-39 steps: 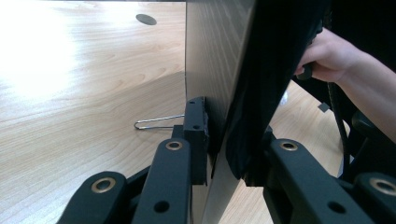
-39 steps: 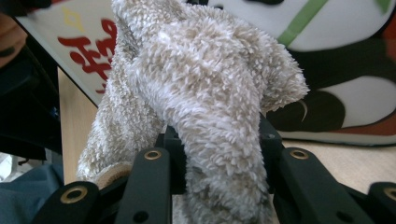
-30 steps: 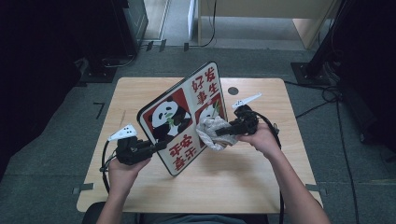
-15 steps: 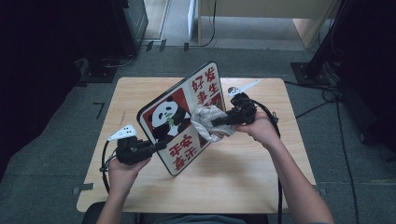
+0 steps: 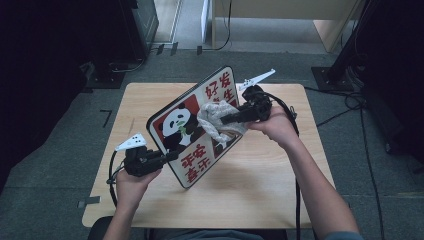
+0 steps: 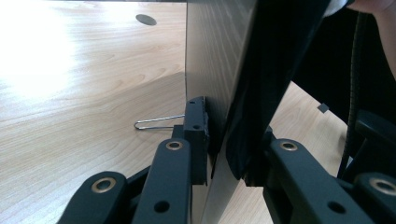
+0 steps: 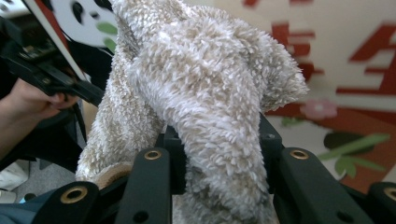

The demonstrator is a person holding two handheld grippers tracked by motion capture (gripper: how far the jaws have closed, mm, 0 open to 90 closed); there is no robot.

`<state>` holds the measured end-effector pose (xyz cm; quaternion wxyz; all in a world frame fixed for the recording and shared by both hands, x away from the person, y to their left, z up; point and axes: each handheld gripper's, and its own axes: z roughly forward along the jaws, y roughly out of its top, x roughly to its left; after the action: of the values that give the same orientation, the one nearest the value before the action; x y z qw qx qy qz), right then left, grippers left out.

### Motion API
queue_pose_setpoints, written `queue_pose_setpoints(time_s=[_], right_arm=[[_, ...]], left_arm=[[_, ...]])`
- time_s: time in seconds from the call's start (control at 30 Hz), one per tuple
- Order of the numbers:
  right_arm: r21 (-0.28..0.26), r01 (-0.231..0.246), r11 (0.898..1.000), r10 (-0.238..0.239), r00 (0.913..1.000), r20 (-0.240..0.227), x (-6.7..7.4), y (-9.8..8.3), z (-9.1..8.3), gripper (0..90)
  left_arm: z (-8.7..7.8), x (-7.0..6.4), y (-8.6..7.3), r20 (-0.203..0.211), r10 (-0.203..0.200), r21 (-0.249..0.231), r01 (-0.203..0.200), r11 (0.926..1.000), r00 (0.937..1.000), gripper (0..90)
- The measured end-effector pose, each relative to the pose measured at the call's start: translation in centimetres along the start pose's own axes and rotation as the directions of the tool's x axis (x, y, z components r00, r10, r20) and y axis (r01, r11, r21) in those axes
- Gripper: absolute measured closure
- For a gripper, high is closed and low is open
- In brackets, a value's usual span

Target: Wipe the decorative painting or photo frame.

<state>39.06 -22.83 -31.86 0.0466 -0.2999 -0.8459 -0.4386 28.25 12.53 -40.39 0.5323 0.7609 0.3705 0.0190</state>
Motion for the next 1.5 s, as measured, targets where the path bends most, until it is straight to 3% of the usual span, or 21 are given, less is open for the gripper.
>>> queue_pose_setpoints(time_s=[0.37, 0.57, 0.8, 1.5], right_arm=[[-0.049, 0.072, 0.996, -0.072, 0.9974, -0.003, 2.3, 4.0, -1.5, 67.3], [-0.042, 0.082, 0.996, -0.081, 0.9966, 0.011, 2.9, 5.2, -1.2, 67.3], [-0.019, 0.072, 0.997, -0.072, 0.9974, 0.006, 2.2, 4.9, 0.2, 67.1], [-0.013, 0.059, 0.998, -0.059, 0.9983, -0.005, 1.3, 2.8, 1.5, 66.8]], left_arm=[[0.0, 0.1, 0.0, 0.001, -0.001, 0.000, 0.001, 1.0000, 1.0000, 76.8], [-0.1, 0.1, 0.0, 0.005, 0.002, 0.003, -0.002, 1.0000, 1.0000, 77.1], [-0.1, 0.2, 0.0, 0.009, -0.004, 0.001, 0.004, 1.0000, 0.9999, 77.0], [-0.1, 0.2, 0.0, 0.016, 0.002, 0.002, -0.002, 1.0000, 0.9999, 76.6]])
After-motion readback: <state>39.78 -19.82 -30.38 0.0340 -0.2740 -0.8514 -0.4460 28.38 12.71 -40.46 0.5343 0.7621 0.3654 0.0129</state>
